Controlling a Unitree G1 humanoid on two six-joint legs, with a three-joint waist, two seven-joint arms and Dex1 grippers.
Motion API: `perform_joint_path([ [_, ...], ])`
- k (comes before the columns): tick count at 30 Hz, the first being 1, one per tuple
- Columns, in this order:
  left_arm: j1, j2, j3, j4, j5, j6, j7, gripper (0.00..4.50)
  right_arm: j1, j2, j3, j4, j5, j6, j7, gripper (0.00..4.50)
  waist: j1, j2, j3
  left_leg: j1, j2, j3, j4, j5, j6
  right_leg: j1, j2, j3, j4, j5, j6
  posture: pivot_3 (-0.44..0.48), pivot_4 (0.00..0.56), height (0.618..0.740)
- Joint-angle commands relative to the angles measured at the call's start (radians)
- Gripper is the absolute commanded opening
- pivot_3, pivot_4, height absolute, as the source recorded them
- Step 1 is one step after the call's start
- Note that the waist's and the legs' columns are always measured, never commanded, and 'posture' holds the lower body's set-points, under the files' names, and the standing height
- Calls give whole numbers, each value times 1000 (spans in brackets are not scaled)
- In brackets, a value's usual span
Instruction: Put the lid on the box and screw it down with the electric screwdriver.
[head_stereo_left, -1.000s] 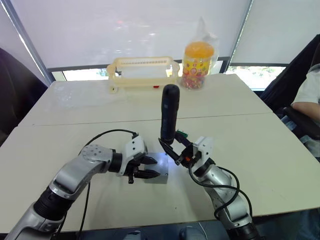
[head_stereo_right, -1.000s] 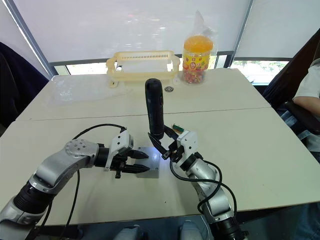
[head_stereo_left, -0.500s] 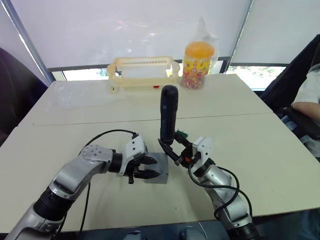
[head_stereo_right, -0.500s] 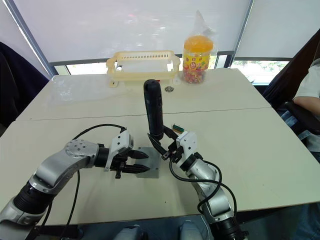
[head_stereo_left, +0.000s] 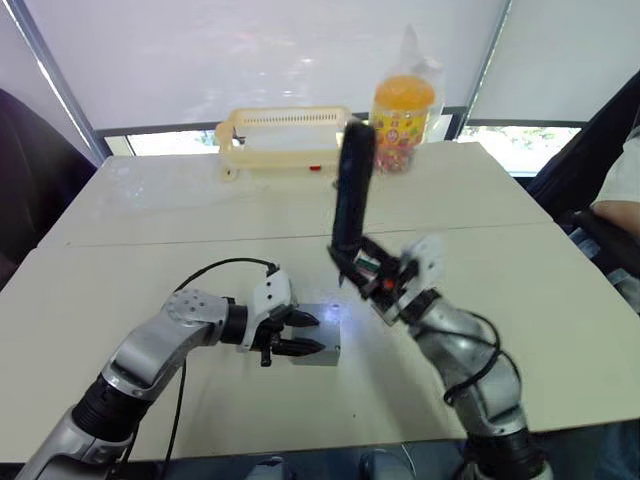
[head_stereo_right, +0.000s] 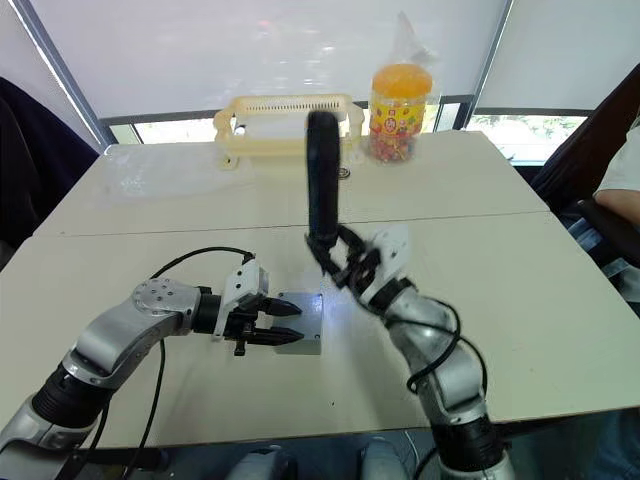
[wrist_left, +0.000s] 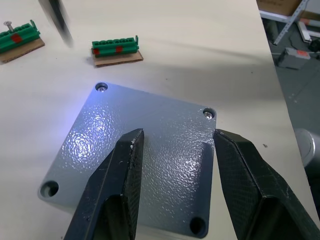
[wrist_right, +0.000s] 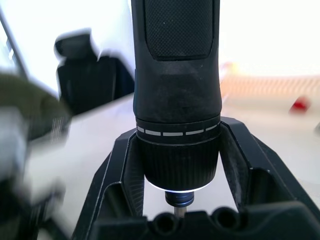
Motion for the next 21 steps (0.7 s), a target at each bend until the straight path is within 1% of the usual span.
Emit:
perform_joint_path([
  [1, 29, 5, -27, 43, 22, 22, 3, 2207, -116, 0, -139, -139, 210, 130, -99, 1727, -1, 0, 0, -4, 0, 0, 0, 1, -1, -4, 0, 0, 1, 2, 2, 0, 150, 740],
  [5, 25, -18, 16, 34, -11, 30, 21, 2207, -202, -30, -297, -89, 471, 330, -261, 1727, 1, 0, 0, -5, 0, -1, -1, 1, -1, -5, 0, -2, 1, 2, 2, 0, 150, 740],
  [8, 13, -50, 67, 19, -47, 41, 44, 2207, -243, -112, -367, -37, 635, 458, -324, 1727, 0, 2, 3, -5, 0, 0, -1, 1, -1, -5, -1, -1, 0, 0, -2, 0, 150, 740],
  [10, -18, -38, 110, -15, -89, 73, 39, 2207, -282, -247, -395, 48, 762, 610, -328, 1727, -1, 5, 10, -6, -1, 1, 1, 1, -1, -5, -1, -1, 0, 0, -2, 0, 150, 740],
  [12, -42, -13, 133, -44, -116, 99, 21, 2207, -308, -348, -405, 117, 841, 708, -335, 1727, -2, 3, 20, -7, -1, 2, 1, 1, -1, -6, -1, -1, 0, 0, -2, 0, 150, 740],
  [13, -53, 8, 137, -55, -118, 102, 10, 2207, -319, -399, -404, 151, 863, 757, -344, 1727, -3, 3, 20, -8, 0, 2, 1, 1, 0, -7, -1, -1, 0, 0, -2, 0, 150, 740],
  [15, -79, 88, 133, -84, -85, 85, -25, 2207, -313, -523, -428, 254, 980, 887, -421, 1727, -3, 3, 22, -8, 0, 2, -1, 1, 0, -8, -1, -2, 1, 1, 0, 0, 150, 740],
  [17, -70, 174, 131, -129, -69, 65, -70, 2207, -263, -657, -437, 332, 1113, 980, -478, 1727, -1, 2, 22, -13, 0, 1, -2, 0, 1, -12, -1, -3, 1, 2, 2, 0, 150, 740],
  [19, -47, 221, 132, -169, -81, 54, -94, 2207, -197, -767, -426, 367, 1226, 1008, -507, 1727, 2, 3, 22, -23, 0, 2, -1, 0, 1, -21, -1, -3, 0, 2, 2, 0, 150, 740],
  [21, -31, 244, 135, -216, -95, 65, -92, 2207, -99, -884, -423, 390, 1318, 1031, -517, 1727, 4, 4, 23, -25, 0, 3, -1, -1, 3, -21, -2, -4, -1, 2, 3, 0, 150, 740],
])
